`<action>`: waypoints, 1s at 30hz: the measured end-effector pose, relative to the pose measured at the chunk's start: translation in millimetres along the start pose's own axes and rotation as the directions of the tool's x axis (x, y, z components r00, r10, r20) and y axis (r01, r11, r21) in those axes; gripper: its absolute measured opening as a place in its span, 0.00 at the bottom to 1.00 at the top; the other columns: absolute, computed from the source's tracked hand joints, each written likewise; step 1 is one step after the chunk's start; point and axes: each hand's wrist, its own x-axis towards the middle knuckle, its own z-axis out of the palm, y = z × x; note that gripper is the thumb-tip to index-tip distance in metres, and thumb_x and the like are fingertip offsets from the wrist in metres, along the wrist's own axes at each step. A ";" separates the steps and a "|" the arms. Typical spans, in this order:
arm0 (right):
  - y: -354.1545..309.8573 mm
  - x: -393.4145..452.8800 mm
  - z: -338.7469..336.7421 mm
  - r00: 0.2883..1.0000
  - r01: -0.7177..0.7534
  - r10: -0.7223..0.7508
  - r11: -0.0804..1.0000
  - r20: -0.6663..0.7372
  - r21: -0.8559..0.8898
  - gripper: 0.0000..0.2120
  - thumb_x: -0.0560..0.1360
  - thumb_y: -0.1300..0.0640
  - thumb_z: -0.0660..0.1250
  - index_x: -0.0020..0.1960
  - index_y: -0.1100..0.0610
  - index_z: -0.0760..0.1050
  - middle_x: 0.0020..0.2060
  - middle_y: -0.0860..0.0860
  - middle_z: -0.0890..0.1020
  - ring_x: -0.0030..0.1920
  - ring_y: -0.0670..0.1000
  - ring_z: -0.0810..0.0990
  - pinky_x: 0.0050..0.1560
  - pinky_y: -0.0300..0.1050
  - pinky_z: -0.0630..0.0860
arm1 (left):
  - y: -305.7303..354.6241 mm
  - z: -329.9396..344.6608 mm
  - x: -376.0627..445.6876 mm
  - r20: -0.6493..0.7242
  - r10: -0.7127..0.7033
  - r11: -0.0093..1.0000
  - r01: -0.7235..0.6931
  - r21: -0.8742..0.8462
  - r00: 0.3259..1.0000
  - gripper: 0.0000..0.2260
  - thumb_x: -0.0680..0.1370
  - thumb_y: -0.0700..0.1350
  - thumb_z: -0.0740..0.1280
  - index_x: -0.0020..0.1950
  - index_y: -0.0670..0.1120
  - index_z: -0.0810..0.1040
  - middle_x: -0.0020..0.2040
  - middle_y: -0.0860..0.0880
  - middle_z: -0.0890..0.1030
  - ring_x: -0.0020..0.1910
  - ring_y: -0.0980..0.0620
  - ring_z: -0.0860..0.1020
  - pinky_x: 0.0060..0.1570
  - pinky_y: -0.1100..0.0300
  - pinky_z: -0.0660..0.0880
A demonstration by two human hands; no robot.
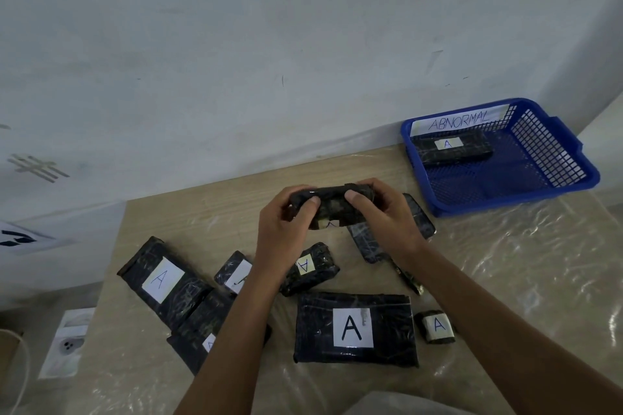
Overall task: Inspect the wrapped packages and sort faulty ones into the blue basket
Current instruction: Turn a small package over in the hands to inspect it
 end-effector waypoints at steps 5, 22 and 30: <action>-4.8 -2.9 0.1 0.991 -0.074 0.063 0.992 0.115 0.098 0.12 0.80 0.52 0.69 0.58 0.59 0.79 0.53 0.61 0.84 0.56 0.59 0.84 0.58 0.54 0.82 | 3.7 -0.5 3.2 -0.053 -0.055 0.998 0.056 0.019 0.997 0.10 0.80 0.41 0.70 0.46 0.55 0.85 0.42 0.55 0.86 0.44 0.57 0.84 0.45 0.61 0.80; -0.1 -8.6 5.7 0.982 -0.185 0.187 0.961 0.012 0.207 0.27 0.78 0.39 0.64 0.71 0.54 0.76 0.66 0.51 0.81 0.68 0.50 0.78 0.67 0.50 0.75 | -4.8 15.9 5.1 0.048 -0.440 0.827 0.426 -0.366 0.896 0.13 0.85 0.43 0.58 0.62 0.38 0.78 0.56 0.38 0.82 0.51 0.46 0.83 0.48 0.54 0.82; -7.8 -9.7 10.5 0.991 -0.071 0.089 0.981 -0.095 0.183 0.10 0.86 0.57 0.61 0.63 0.54 0.78 0.53 0.48 0.85 0.56 0.45 0.84 0.53 0.41 0.82 | -8.2 18.5 -3.3 0.069 -0.130 0.991 0.131 -0.013 0.989 0.16 0.86 0.51 0.60 0.74 0.59 0.71 0.68 0.54 0.76 0.67 0.60 0.76 0.62 0.58 0.77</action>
